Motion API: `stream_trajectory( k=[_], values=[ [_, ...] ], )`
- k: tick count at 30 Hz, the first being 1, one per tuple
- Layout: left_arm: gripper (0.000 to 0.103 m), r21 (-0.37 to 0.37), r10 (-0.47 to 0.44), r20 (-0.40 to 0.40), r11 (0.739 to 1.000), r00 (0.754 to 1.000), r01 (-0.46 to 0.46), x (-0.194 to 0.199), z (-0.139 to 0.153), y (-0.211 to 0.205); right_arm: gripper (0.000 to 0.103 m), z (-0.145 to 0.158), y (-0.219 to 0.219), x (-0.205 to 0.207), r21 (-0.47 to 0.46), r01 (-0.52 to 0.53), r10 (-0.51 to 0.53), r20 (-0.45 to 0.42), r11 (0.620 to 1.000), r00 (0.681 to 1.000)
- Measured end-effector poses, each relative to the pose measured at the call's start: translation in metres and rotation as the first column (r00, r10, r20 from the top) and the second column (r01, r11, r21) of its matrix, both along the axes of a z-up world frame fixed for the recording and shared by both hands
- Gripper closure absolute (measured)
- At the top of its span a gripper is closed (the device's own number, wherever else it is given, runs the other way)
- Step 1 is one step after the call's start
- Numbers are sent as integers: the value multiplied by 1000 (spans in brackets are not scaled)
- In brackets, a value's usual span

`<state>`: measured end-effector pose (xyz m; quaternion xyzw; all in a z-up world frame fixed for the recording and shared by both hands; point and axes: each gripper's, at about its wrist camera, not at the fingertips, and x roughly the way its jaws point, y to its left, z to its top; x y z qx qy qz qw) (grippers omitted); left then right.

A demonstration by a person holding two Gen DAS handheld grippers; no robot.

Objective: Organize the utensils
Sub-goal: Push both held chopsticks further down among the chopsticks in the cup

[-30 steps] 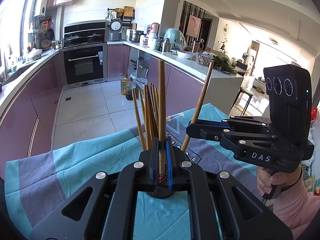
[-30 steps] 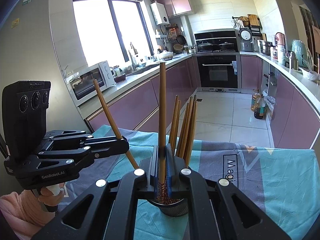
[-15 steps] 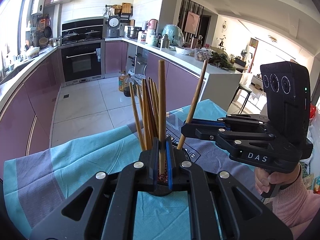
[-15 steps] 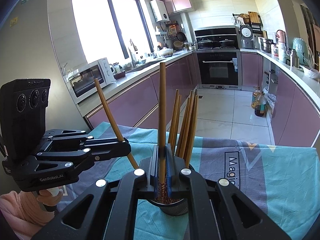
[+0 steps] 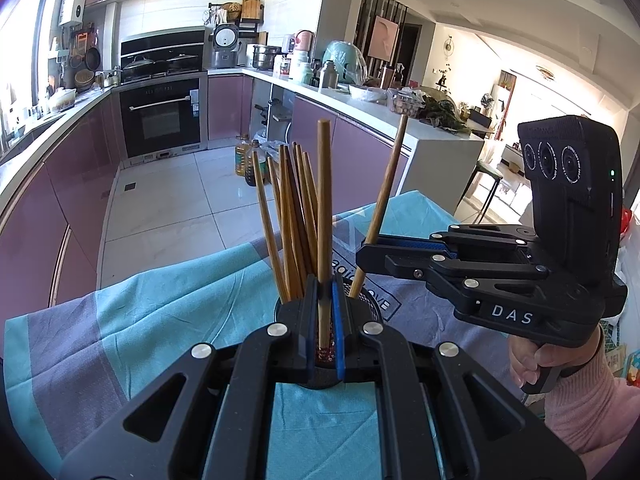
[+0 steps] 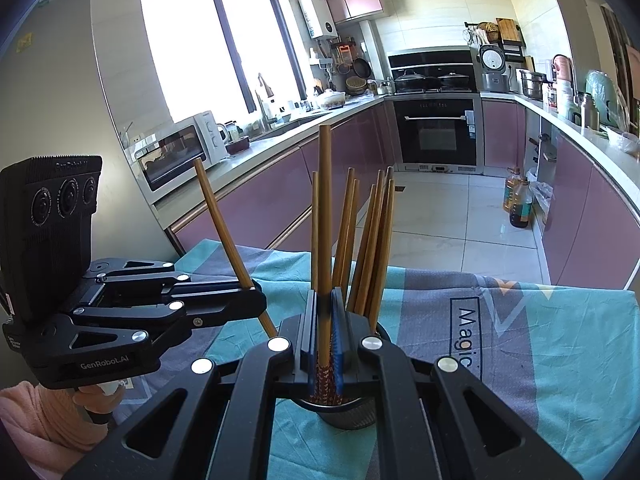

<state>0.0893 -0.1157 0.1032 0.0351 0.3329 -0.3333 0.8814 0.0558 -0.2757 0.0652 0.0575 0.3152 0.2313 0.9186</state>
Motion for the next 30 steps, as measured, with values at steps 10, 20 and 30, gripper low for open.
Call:
stream_trajectory(
  k=[10,20,30],
  values=[
    [96,9,2,-9,1000,1000,-2,5,-12,-5,97,-4,1,3,-7,-1,1,-15,1000,1000],
    [96,12,7,-17,1000,1000,-7,5,-21,-2,97,-9,3,7,-8,-1,1,-31,1000,1000],
    [96,12,9,-19,1000,1000,-9,7,-25,-4,97,-13,4,12,-10,1,-1,-45,1000,999]
  ],
)
